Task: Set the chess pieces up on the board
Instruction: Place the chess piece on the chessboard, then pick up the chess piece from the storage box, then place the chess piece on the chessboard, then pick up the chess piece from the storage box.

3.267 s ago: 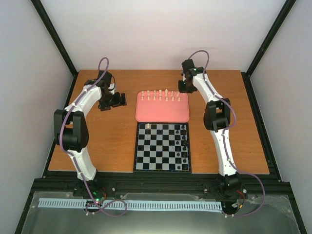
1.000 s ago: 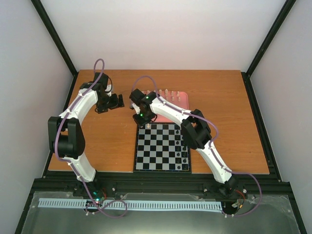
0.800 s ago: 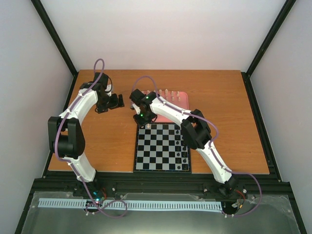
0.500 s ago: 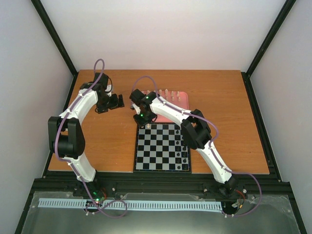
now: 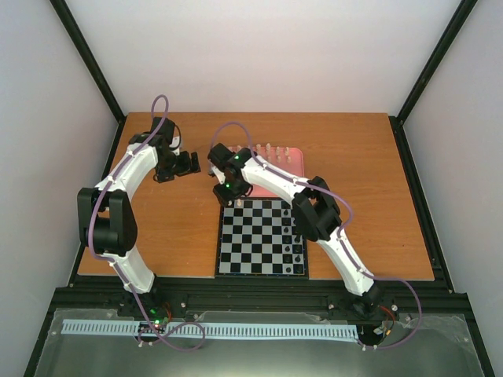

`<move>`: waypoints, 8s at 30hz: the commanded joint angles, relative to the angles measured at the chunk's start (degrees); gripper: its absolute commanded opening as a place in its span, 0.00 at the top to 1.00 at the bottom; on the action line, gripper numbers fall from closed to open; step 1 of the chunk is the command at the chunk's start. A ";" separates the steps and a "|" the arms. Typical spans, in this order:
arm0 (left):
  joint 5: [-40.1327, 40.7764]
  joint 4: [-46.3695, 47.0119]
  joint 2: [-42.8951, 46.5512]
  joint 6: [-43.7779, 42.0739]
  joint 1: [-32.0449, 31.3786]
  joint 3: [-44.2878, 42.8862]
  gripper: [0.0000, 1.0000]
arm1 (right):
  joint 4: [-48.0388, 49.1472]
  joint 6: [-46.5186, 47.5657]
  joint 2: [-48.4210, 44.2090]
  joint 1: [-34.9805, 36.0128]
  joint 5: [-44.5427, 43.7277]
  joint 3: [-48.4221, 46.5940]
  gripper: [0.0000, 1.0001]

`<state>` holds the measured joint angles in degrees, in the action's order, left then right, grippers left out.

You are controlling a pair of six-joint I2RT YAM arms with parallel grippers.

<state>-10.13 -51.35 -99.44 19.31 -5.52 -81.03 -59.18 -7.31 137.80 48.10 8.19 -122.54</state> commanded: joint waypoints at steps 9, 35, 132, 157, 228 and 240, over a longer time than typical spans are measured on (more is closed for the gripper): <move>-0.98 0.86 1.43 0.03 0.49 -0.12 0.00 | 2.68 -3.75 -10.95 -8.05 -9.75 -0.81 0.46; -2.09 -0.14 -4.57 -0.29 0.51 -3.31 0.00 | 0.00 -2.37 4.11 -26.83 -12.27 -9.79 0.49; -2.35 1.05 2.26 0.60 0.58 1.13 0.00 | 2.43 -6.98 -11.81 1.31 -3.20 16.67 0.94; -2.34 1.15 2.28 0.51 0.50 1.35 0.00 | 2.18 -6.47 -8.95 0.51 -1.85 16.01 0.90; -4.85 0.53 -4.36 -0.17 0.55 -2.27 0.00 | 2.14 -5.35 10.07 -26.08 -8.33 -15.11 0.61; -4.98 0.81 -5.09 -0.07 0.56 -1.99 0.00 | 1.00 -4.53 11.19 -26.38 -5.89 -15.54 0.71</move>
<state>-14.76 -50.70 -103.68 19.66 -5.45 -81.17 -57.63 -12.64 147.39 22.11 1.39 -136.49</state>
